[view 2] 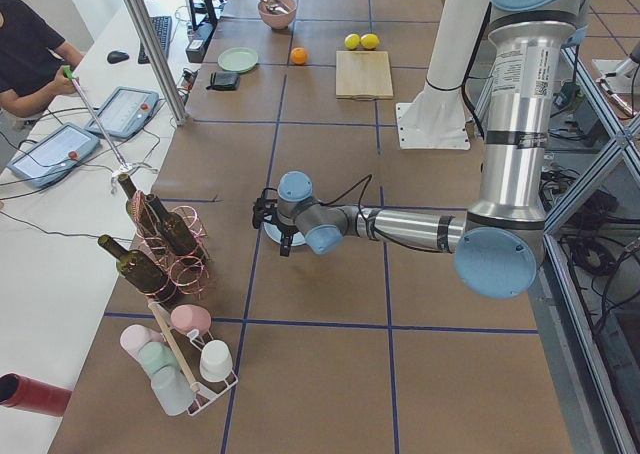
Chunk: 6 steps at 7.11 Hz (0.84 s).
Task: Pick orange to plate
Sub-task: 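Reach the left gripper down and grasp the rim of the light blue plate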
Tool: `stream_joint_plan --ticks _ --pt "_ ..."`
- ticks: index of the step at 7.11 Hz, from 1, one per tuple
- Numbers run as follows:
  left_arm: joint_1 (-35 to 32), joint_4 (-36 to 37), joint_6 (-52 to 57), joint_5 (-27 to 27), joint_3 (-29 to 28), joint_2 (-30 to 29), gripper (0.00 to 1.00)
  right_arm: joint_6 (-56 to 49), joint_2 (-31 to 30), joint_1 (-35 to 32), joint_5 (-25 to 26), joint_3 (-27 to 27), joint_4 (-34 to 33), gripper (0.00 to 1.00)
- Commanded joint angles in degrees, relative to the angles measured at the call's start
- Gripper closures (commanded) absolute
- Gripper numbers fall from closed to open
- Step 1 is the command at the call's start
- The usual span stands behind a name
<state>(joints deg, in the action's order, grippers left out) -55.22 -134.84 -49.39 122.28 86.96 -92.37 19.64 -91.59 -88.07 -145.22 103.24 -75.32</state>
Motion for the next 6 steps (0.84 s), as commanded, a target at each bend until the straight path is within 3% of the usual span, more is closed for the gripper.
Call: stream_joint_plan --ticks 1,2,4,5,6 --pt "0.5 0.0 0.0 0.0 -0.3 -0.1 0.19 0.4 0.3 0.0 -0.1 0.0 0.0 0.0" --pt "1.0 0.0 0.0 0.1 -0.9 -0.1 0.19 0.5 0.3 0.0 -0.1 0.0 0.0 0.0" --pt "1.8 0.0 -0.4 0.1 -1.0 -0.1 0.3 0.3 0.2 -0.3 -0.1 0.5 0.0 0.0" --pt "2.0 0.0 -0.8 0.2 -0.9 -0.1 0.39 0.3 0.1 -0.5 -0.2 0.5 0.0 0.0" --pt "2.1 0.0 -0.8 0.2 -1.0 -0.1 0.57 0.3 -0.1 -0.5 -0.2 0.5 0.0 0.0"
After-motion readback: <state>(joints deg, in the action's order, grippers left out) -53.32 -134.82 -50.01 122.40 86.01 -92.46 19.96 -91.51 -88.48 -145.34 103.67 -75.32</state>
